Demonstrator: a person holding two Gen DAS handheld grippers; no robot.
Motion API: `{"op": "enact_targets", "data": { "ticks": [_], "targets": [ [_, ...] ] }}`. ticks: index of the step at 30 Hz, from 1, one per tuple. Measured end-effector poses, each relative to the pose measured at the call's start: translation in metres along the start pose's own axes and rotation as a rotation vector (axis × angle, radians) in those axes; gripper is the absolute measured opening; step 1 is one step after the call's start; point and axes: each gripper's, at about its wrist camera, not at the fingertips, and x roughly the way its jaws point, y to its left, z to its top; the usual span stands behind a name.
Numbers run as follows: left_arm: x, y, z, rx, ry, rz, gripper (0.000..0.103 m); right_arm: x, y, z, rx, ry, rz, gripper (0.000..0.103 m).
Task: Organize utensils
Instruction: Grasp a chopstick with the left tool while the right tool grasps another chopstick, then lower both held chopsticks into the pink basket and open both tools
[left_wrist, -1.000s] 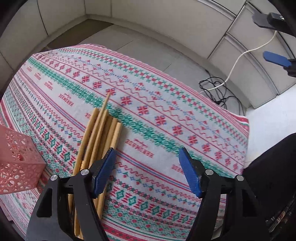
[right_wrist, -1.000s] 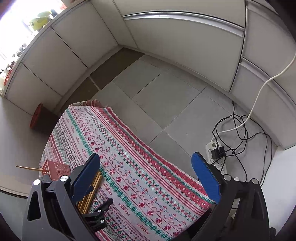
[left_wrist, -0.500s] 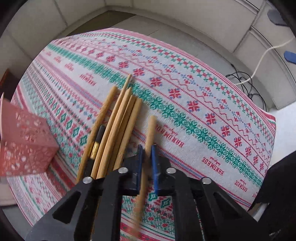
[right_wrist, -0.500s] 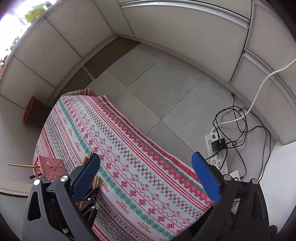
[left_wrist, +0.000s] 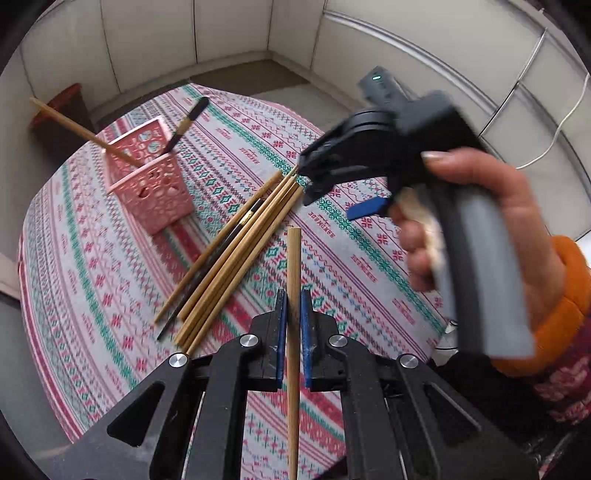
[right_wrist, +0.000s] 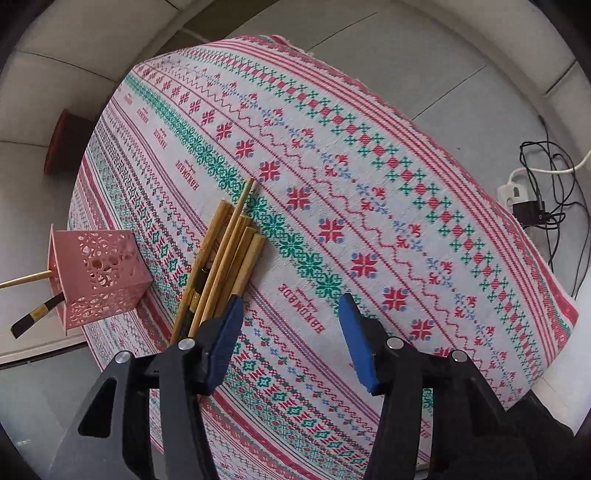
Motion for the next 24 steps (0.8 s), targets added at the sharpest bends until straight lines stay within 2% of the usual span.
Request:
{"op": "enact_targets", "data": {
  "ticks": [6,13,16,18,19,20,23,24],
  "targets": [
    [-0.032,0.003,-0.008,-0.007,-0.083,-0.019,0.006,0.02,0.017,-0.002,0.031,0.017,-0.061,0.052],
    [-0.051,0.015,-0.011,-0.018,-0.14,-0.034,0.006,0.028,0.039,-0.004,0.044,-0.046,-0.163,0.053],
    [-0.061,0.018,-0.012,-0.025,-0.161,-0.033,0.006,0.033,0.05,-0.002,0.054,-0.045,-0.173,0.053],
    [-0.065,0.019,-0.014,-0.03,-0.173,-0.034,0.006,0.033,0.05,-0.002,0.061,-0.032,-0.195,0.041],
    [-0.067,0.02,-0.014,-0.031,-0.179,-0.036,0.006,0.033,0.05,0.0,0.055,-0.034,-0.219,0.022],
    [-0.068,0.02,-0.014,-0.031,-0.183,-0.036,0.006,0.031,0.046,0.003,0.049,-0.04,-0.226,0.017],
    [-0.075,0.017,-0.014,-0.03,-0.2,-0.032,0.006,0.025,0.03,0.0,0.039,-0.032,-0.173,0.008],
    [-0.078,0.017,-0.014,-0.03,-0.209,-0.03,0.006,0.023,0.023,0.001,0.044,-0.029,-0.138,0.008]
  ]
}}
